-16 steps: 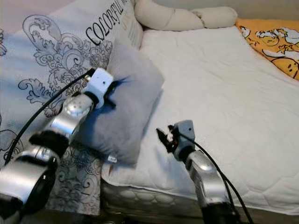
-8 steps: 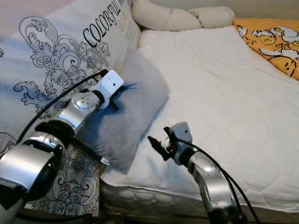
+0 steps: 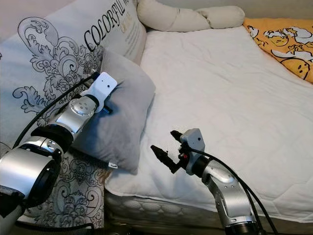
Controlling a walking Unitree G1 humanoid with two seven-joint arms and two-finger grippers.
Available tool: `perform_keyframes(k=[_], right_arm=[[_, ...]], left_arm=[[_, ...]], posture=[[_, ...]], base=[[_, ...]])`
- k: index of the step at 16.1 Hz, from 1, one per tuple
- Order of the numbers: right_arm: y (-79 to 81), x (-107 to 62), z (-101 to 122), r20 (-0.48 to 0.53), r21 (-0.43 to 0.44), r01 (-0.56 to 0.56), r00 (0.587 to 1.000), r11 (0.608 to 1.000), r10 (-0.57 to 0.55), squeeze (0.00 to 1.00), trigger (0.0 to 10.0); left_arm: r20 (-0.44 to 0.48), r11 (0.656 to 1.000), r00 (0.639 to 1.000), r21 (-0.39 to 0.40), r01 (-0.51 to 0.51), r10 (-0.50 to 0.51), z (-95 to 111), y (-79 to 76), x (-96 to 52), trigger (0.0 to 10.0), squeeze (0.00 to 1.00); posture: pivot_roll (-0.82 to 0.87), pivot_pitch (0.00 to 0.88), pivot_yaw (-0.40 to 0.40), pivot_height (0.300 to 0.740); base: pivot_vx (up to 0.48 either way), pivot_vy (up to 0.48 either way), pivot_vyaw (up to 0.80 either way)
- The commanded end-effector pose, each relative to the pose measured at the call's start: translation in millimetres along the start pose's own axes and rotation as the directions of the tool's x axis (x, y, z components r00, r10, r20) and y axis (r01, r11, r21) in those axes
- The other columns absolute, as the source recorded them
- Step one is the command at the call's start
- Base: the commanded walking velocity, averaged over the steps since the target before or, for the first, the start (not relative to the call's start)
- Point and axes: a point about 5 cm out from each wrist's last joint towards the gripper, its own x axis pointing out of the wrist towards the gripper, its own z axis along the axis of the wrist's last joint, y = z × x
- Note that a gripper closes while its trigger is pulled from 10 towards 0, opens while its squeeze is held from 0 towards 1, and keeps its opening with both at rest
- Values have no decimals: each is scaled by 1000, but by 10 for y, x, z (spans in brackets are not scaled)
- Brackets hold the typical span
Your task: Clean up the room
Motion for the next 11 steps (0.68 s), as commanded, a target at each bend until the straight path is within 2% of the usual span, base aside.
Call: perform_keyframes(k=[1, 3, 4, 5, 6, 7, 9, 11], right_arm=[[-4, -15, 92, 45, -18, -16, 999, 1000, 16, 1000, 10000], [-20, -81, 196, 112, -17, -40, 993, 999, 42, 1000, 10000], [-17, -121, 271, 164, 14, -67, 984, 998, 64, 784, 10000], [-15, -175, 381, 237, 24, -99, 967, 995, 91, 0, 10000], [-30, -232, 461, 278, 21, -126, 954, 992, 115, 0, 10000], [-53, -257, 479, 280, 16, -130, 952, 991, 120, 0, 10000], [-122, -268, 407, 193, 6, -128, 973, 992, 124, 0, 10000], [-162, -250, 348, 138, 24, -113, 984, 993, 109, 0, 10000]], left_arm=[[-9, 999, 999, -5, -37, 37, -6, 77, -3, 10000, 0], [-57, 1000, 998, -5, -31, 30, -70, 48, -6, 10000, 0], [-62, 1000, 998, 6, -27, 27, -75, 50, -7, 10000, 0], [-63, 1000, 998, 18, -22, 23, -89, 48, -10, 10000, 0], [-70, 1000, 998, -24, -12, 10, -113, 36, -14, 10000, 0], [-75, 998, 997, -61, -10, 6, -125, 34, -16, 10000, 1000], [-81, 994, 997, -112, -8, -1, -128, 42, -17, 10000, 1000], [-56, 993, 998, -115, 6, -13, -102, 75, -18, 10000, 1000]], posture=[[-55, 0, 143, 740], [-57, 0, 146, 740], [-55, 0, 149, 740], [-54, 0, 153, 740], [-54, 0, 153, 740], [-52, 0, 152, 740], [-46, 0, 145, 740], [-40, 0, 138, 740]], base=[[0, 0, 0], [0, 0, 0], [0, 0, 0], [0, 0, 0], [0, 0, 0], [0, 0, 0], [0, 0, 0], [0, 0, 0]])
